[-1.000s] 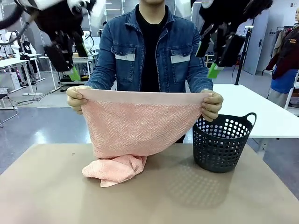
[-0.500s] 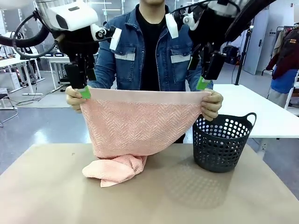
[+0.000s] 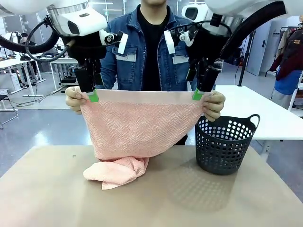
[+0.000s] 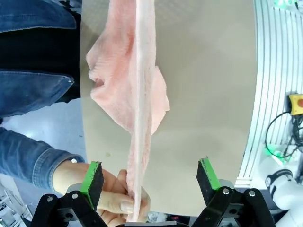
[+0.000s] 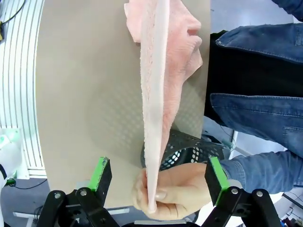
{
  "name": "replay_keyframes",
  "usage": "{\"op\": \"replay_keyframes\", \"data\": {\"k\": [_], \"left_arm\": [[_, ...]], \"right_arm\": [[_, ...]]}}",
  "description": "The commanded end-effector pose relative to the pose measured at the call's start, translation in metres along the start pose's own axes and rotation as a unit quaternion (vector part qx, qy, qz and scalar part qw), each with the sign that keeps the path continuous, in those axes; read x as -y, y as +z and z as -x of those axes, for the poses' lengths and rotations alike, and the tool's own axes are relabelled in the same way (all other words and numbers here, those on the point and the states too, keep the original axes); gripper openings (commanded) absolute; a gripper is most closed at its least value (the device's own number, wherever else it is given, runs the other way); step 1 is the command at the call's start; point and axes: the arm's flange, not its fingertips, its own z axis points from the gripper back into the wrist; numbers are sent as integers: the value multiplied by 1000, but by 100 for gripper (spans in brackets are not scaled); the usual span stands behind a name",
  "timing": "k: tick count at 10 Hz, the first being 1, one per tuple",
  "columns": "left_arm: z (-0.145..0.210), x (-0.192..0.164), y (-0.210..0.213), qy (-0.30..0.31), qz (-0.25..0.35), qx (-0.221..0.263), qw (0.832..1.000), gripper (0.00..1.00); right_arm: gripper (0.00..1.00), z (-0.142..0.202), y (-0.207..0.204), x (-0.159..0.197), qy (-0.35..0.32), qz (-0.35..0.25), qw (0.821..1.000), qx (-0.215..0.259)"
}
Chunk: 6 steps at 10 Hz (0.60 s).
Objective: Fold the towel.
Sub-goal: Grab the top end of the 100 cm Hotel Towel extended by the human.
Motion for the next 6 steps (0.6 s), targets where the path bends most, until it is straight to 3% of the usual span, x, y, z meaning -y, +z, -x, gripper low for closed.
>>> {"op": "replay_keyframes", "data": {"k": [1, 5, 6], "left_arm": [[-3, -6, -7, 12, 10, 10, 1000, 100], [12, -13, -36, 25, 15, 8, 1000, 100], [14, -14, -38, 31, 11, 13, 999, 65]], "right_arm": [[100, -4, -17, -2, -23, -14, 1000, 7], [100, -6, -43, 1, -53, -33, 998, 0], [78, -6, -45, 2, -57, -31, 998, -1]]}}
